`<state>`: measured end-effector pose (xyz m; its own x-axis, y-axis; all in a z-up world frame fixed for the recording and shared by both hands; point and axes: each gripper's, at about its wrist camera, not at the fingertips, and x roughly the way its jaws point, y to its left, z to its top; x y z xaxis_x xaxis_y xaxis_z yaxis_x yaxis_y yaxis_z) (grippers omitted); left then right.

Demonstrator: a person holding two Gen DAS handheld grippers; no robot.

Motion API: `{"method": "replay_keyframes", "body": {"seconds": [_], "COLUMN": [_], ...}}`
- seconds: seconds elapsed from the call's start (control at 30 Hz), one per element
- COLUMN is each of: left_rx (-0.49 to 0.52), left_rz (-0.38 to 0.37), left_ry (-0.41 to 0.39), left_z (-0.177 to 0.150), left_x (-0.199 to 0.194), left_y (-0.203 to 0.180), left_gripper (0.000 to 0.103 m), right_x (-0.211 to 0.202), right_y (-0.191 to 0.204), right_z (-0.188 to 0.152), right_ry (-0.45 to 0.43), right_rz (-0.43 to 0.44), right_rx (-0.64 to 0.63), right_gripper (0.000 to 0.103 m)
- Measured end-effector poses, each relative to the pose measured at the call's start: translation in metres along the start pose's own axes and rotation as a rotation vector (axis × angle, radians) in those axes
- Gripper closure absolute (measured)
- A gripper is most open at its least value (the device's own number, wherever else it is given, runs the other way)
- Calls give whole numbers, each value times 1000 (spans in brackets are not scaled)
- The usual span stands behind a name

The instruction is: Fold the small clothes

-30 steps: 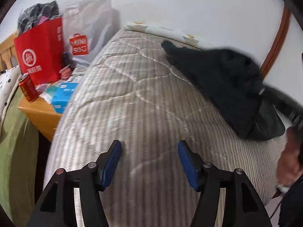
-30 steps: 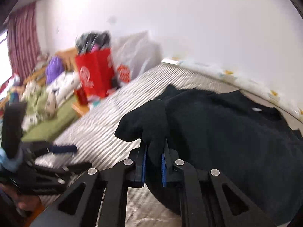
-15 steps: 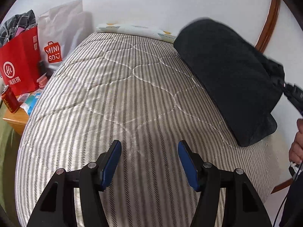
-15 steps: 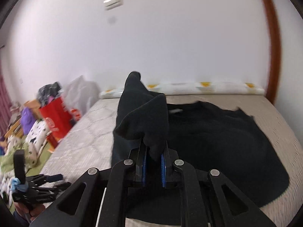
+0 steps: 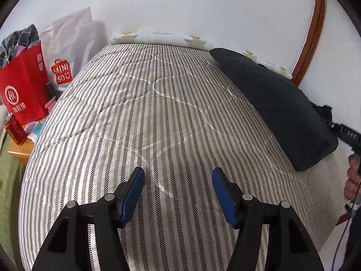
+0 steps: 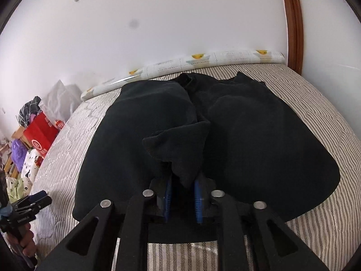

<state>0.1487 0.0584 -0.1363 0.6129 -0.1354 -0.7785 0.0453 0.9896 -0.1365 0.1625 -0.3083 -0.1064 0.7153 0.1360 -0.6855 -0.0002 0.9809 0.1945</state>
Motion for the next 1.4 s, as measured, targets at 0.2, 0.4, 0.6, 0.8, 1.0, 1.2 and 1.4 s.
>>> {"method": "replay_keyframes", "body": {"seconds": [0.2, 0.4, 0.6, 0.8, 1.0, 1.2, 1.4], "left_rx": [17, 54, 68, 64, 58, 54, 57], "left_rz": [50, 96, 105, 111, 120, 122, 126], "left_ry": [-9, -6, -4, -5, -5, -5, -3], "left_z": [1, 0, -1, -2, -2, -1, -1], "left_x": [2, 5, 5, 4, 4, 4, 4], "left_y": [-1, -6, -8, -8, -7, -7, -8], "left_gripper": [41, 40, 36, 35, 34, 34, 34], "right_x": [-6, -15, -12, -14, -10, -10, -10], "right_y": [-2, -2, 2, -1, 2, -2, -4], "right_z": [4, -2, -2, -3, -3, -3, -2], "right_ry": [15, -5, -12, 3, 20, 26, 32], "right_rz": [-55, -92, -138, -132, -145, -139, -138], "right_rx": [-46, -57, -69, -30, -24, 11, 10], "right_gripper": [51, 46, 46, 46, 46, 46, 46]}}
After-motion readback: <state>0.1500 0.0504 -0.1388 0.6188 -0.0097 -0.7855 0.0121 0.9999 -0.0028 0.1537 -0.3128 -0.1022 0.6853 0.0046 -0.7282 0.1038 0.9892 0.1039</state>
